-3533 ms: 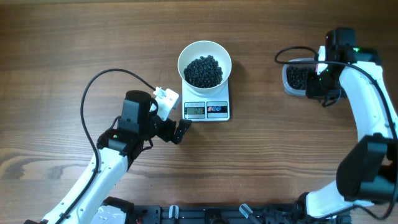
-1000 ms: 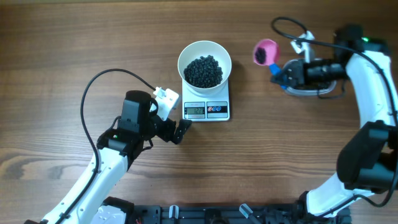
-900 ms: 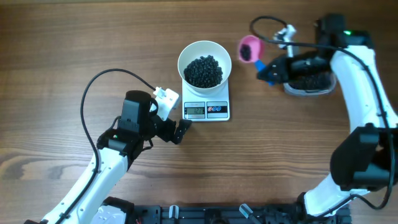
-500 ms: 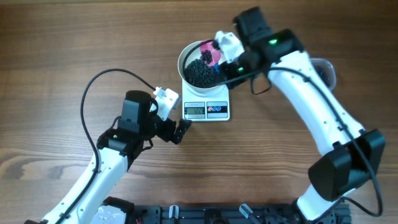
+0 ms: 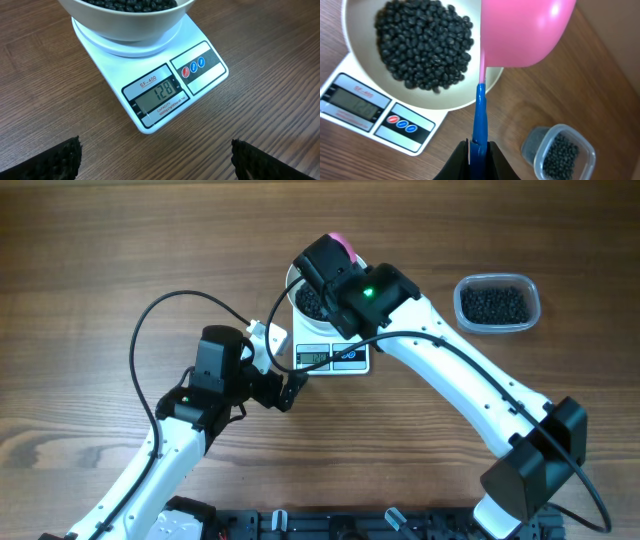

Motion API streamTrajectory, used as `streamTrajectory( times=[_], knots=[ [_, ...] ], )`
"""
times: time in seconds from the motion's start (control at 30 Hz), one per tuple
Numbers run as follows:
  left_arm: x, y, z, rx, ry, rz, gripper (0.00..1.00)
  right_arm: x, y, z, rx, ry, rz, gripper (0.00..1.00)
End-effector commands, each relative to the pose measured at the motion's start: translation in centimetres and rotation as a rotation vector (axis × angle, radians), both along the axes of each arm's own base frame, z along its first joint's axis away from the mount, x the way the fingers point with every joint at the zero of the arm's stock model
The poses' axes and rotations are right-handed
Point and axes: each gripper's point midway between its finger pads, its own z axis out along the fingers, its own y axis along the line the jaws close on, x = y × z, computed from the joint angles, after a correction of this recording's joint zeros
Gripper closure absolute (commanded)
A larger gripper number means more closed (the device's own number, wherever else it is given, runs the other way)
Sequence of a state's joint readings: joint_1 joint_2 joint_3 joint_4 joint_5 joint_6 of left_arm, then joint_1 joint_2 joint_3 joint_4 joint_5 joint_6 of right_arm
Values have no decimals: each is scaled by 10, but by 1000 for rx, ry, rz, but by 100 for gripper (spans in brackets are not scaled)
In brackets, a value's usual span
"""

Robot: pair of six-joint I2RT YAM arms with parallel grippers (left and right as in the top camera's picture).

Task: Scoop item into bowl and weigh 150g on scale
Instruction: 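Carry the scoop over the bowl and pour the beans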

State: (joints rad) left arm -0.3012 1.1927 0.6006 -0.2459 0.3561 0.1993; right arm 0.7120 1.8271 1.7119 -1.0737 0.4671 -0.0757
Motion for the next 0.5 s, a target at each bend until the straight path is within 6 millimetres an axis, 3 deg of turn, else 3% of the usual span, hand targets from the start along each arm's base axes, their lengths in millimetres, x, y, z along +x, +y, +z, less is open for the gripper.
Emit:
streamTrajectory(
  times=[0.0,0.1,0.2,0.33,0.47],
  knots=[
    [0,0,-1,2,2,4,0,6,5,15,35,-29,32,96],
    [0,0,-1,2,2,4,0,9,-1,15,81,1,35,96],
    [0,0,-1,2,2,4,0,15,-28,27,209,50,9,96],
    [0,0,-1,2,2,4,0,19,-103,57,372,57,-143,96],
    [0,0,-1,2,2,4,0,7,-181,59,392,89,-344,96]
  ],
)
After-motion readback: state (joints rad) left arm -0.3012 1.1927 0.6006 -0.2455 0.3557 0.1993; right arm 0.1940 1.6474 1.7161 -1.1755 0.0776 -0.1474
